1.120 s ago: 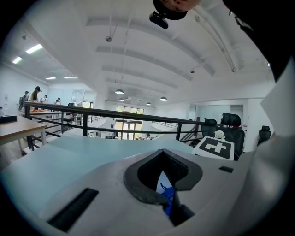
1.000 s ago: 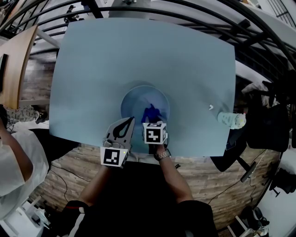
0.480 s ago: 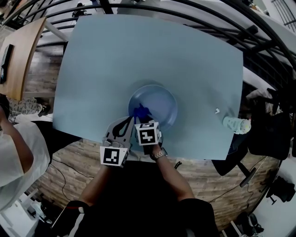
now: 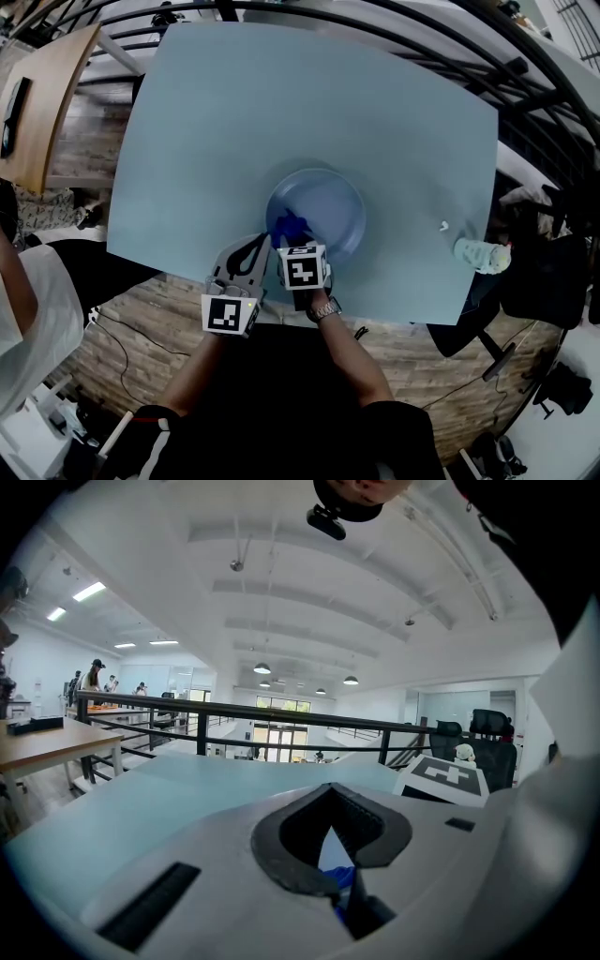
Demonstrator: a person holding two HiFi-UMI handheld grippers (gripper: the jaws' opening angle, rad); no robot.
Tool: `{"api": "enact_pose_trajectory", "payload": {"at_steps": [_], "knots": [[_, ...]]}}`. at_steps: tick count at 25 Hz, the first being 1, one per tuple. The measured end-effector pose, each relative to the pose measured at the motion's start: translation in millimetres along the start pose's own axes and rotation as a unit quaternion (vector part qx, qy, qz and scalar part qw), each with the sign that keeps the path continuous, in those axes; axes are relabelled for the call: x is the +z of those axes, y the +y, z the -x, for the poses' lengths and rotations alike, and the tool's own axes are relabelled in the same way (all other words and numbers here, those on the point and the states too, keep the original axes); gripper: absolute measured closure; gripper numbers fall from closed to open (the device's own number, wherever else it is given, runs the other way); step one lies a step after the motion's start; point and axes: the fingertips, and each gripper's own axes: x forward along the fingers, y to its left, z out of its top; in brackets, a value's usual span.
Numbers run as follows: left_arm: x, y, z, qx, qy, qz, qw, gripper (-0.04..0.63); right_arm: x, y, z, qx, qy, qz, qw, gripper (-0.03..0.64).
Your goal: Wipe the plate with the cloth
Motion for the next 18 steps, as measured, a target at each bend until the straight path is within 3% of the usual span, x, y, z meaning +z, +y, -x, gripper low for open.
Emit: {"api": "enact_pose_trajectory", "payload": {"at_steps": [18], "knots": [[-3.2, -29.0, 3.7, -0.030, -0.014, -0.005, 0.9994, 0.595, -33.7, -36.8, 14.0, -0.029, -0.004, -0.027, 0.999, 0.497]]}}
